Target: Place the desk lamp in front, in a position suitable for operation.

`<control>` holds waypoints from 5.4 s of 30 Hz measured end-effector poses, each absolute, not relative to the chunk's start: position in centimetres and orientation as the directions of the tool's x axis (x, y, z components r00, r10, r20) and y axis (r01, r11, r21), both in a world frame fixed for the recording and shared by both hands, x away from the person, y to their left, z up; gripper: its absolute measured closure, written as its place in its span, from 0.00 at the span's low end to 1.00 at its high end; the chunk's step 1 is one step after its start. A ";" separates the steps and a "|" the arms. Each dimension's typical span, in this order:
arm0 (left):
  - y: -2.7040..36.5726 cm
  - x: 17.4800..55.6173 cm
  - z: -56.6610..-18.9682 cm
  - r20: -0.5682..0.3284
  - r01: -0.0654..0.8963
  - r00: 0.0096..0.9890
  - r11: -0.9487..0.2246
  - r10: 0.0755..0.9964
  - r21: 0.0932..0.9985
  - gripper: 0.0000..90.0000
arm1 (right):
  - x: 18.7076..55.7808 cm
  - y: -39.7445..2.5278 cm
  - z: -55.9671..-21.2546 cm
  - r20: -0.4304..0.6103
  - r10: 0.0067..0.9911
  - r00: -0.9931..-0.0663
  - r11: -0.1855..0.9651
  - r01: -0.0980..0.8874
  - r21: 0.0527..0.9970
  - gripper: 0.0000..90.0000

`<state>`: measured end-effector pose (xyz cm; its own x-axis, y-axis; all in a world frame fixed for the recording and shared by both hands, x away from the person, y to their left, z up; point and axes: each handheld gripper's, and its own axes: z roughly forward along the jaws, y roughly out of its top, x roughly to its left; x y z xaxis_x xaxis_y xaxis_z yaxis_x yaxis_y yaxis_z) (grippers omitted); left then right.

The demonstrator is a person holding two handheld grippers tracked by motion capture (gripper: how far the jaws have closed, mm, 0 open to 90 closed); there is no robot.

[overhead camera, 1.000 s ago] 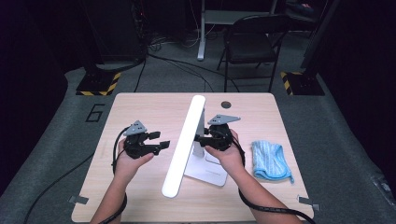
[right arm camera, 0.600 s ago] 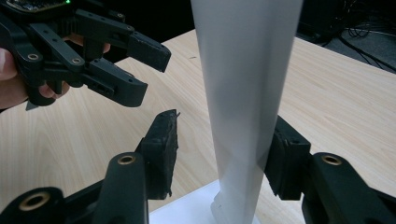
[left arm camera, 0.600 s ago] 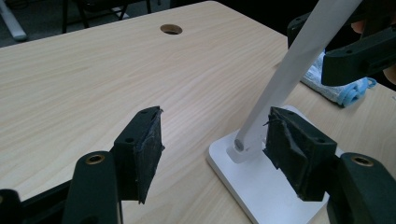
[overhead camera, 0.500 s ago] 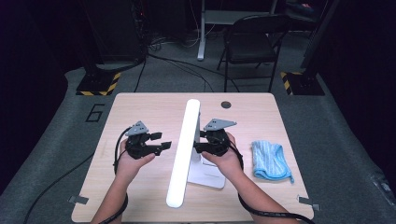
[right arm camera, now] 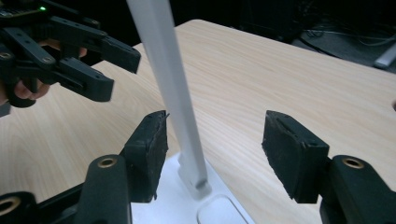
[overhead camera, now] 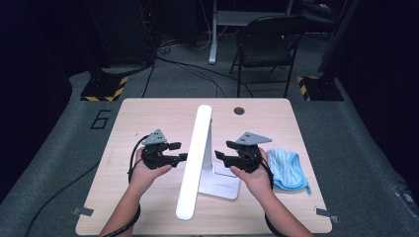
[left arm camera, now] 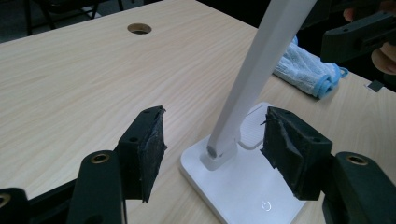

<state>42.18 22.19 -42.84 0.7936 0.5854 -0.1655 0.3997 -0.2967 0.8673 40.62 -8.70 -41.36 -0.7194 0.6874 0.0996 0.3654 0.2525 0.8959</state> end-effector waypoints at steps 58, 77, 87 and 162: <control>20.1 43.2 -41.7 -0.162 0.379 0.762 -0.228 0.627 0.897 0.77 | 35.4 -13.5 -50.1 0.217 0.743 -0.633 0.210 0.529 0.822 0.42; 19.0 42.6 -41.7 -0.162 0.385 0.732 -0.205 0.662 0.900 0.78 | 35.7 -12.8 -50.7 0.219 0.733 -0.644 0.228 0.536 0.813 0.41; 19.4 42.1 -42.0 -0.212 0.389 0.763 -0.173 0.610 0.905 0.75 | 35.4 -13.0 -50.9 0.189 0.729 -0.658 0.261 0.522 0.812 0.41; 19.5 40.8 -40.7 -0.182 0.339 0.841 -0.234 0.509 0.911 0.56 | 37.7 -8.7 -52.3 0.217 0.702 -0.678 0.340 0.586 0.735 0.24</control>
